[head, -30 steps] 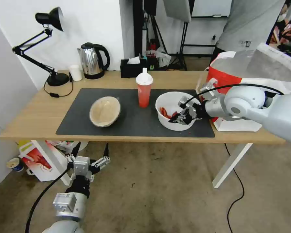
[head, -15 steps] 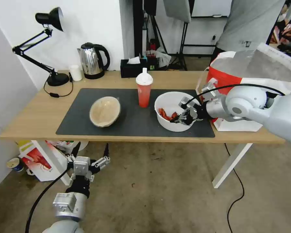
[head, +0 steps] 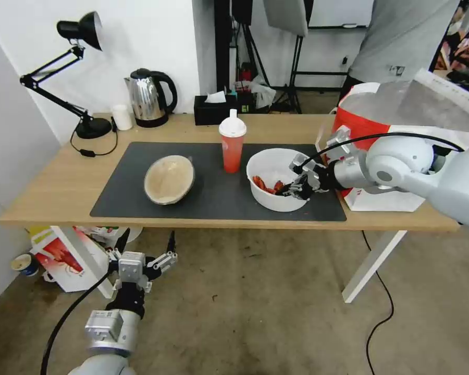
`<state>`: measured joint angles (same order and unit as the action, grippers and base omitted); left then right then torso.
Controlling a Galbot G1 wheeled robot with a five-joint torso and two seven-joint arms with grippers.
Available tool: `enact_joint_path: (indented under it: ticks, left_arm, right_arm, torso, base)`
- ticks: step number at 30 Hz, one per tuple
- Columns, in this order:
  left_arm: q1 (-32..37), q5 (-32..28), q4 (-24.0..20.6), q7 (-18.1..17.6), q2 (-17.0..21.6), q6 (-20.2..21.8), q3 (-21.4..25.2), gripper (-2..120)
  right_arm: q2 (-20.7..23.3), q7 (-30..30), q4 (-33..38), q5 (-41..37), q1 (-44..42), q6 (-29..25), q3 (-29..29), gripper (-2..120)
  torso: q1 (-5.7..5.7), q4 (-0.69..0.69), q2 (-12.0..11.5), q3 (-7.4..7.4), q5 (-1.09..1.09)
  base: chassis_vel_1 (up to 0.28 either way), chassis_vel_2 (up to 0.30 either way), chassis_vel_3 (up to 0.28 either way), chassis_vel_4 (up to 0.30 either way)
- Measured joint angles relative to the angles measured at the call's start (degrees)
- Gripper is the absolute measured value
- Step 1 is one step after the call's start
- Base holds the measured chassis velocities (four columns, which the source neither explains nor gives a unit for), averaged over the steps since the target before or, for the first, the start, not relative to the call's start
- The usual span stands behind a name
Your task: Pick up the trash from the table and place it into the takeout bag.
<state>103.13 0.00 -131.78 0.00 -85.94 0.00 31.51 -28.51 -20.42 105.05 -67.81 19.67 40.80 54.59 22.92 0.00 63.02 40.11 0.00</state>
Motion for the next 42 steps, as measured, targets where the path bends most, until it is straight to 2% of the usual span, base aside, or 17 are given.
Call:
enact_joint_path:
  ticks: [1,4,6,8,11,12,13,14,21,25,42]
  left_arm:
    - [0.0,0.0,0.0,0.0,0.0,0.0,0.0,100]
    - [0.0,0.0,0.0,0.0,0.0,0.0,0.0,100]
    - [0.0,0.0,0.0,0.0,0.0,0.0,0.0,100]
    - [0.0,0.0,0.0,0.0,0.0,0.0,0.0,100]
    - [0.0,0.0,0.0,0.0,0.0,0.0,0.0,100]
    - [0.0,0.0,0.0,0.0,0.0,0.0,0.0,100]
    - [0.0,0.0,0.0,0.0,0.0,0.0,0.0,100]
    - [0.0,0.0,0.0,0.0,0.0,0.0,0.0,100]
    - [-0.01,0.0,0.0,0.0,0.0,0.0,0.0,100]
    - [0.0,0.0,0.0,0.0,0.0,0.0,0.0,100]
    - [0.0,0.0,0.0,0.0,0.0,0.0,0.0,100]
  right_arm:
    - [0.0,0.0,0.0,0.0,0.0,0.0,0.0,12]
    - [-0.78,-0.04,-0.12,-1.26,3.03,0.19,1.73,25]
    - [-0.88,-0.04,-0.13,-1.47,3.43,0.21,2.01,28]
    - [-1.31,-0.03,-0.13,-2.68,5.71,0.43,3.57,40]
    - [-1.5,-0.03,-0.11,-3.43,7.0,0.46,4.61,47]
    - [-1.66,-0.11,-0.06,-3.86,8.24,0.48,5.84,56]
    - [-2.56,-0.66,-0.3,-4.71,12.37,0.51,9.89,71]
    - [-2.56,-0.66,-0.3,-4.71,12.37,0.51,9.89,71]
    - [-4.67,-0.88,-1.46,-4.71,13.9,0.52,13.1,96]
    - [-5.96,-0.71,-2.21,-4.12,11.99,0.52,13.13,100]
    - [-8.19,-2.13,-7.9,1.51,5.07,0.51,10.74,100]
  torso:
    - [0.0,0.0,0.0,0.0,0.0]
    - [0.0,0.01,0.0,0.0,-0.01]
    - [0.0,0.01,0.0,0.0,-0.01]
    - [0.0,0.0,0.0,0.0,0.0]
    - [0.0,0.0,0.0,0.0,0.0]
    - [0.0,0.0,0.0,0.0,0.0]
    - [0.0,-0.01,0.0,0.0,0.01]
    - [0.0,-0.01,0.0,0.0,0.01]
    - [0.0,0.0,0.0,0.0,0.0]
    - [0.0,0.0,0.0,0.0,0.0]
    - [-0.01,0.0,0.0,0.0,0.0]
  base:
    - [0.0,0.0,0.0,0.0]
    - [0.0,0.0,0.0,0.0]
    - [0.0,0.0,0.0,0.0]
    - [0.0,0.0,0.0,0.0]
    - [0.0,0.0,0.0,0.0]
    - [0.0,0.0,0.0,0.0]
    - [0.0,0.0,0.0,0.0]
    - [0.0,0.0,0.0,0.0]
    - [0.0,0.0,0.0,0.0]
    - [0.0,0.0,0.0,0.0]
    - [0.0,0.0,0.0,0.0]
